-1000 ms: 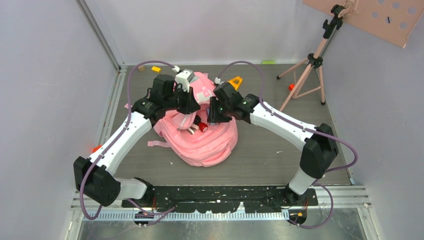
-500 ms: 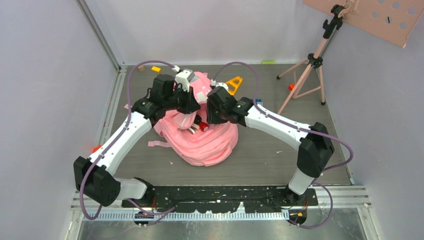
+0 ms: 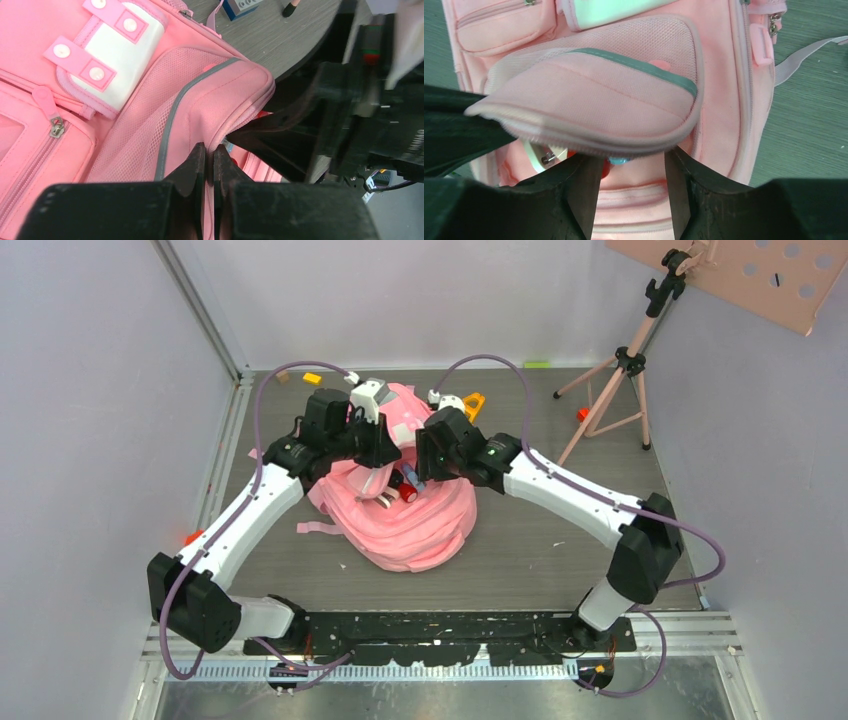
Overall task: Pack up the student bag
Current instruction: Place the stationery in the student bag.
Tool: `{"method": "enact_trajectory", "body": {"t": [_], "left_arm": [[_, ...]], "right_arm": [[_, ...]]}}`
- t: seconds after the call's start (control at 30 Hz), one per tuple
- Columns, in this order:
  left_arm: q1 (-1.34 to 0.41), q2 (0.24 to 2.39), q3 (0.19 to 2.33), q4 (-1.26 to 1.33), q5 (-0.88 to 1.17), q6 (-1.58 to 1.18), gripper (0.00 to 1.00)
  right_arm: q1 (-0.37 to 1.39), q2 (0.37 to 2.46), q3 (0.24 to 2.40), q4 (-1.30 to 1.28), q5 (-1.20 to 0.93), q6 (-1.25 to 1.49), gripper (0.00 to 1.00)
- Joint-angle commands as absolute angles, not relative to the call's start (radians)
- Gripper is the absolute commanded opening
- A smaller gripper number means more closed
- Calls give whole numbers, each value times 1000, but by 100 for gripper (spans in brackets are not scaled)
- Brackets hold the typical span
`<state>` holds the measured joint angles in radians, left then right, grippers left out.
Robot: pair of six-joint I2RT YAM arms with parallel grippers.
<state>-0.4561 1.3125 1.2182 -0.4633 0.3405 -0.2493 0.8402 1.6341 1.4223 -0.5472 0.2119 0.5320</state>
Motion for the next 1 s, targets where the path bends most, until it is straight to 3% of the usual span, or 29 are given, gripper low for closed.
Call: {"method": "enact_trajectory", "body": {"t": [0.0, 0.27, 0.53, 0.6, 0.7, 0.97], "left_arm": [[-453, 1293, 1231, -337, 345, -245, 0], [-453, 1297, 1230, -335, 353, -247, 0], [-457, 1322, 1242, -342, 397, -244, 0], [-459, 1325, 1243, -342, 400, -242, 0], [-471, 1329, 1244, -342, 403, -238, 0], [-516, 1346, 1245, -344, 400, -220, 0]], "right_arm": [[838, 1507, 1410, -551, 245, 521, 54], [829, 1453, 1352, -608, 327, 534, 52], [828, 1536, 1379, -595, 282, 535, 49], [828, 1556, 1379, -584, 289, 532, 45], [821, 1585, 1375, -569, 310, 527, 27], [773, 1640, 1369, -543, 299, 529, 19]]}}
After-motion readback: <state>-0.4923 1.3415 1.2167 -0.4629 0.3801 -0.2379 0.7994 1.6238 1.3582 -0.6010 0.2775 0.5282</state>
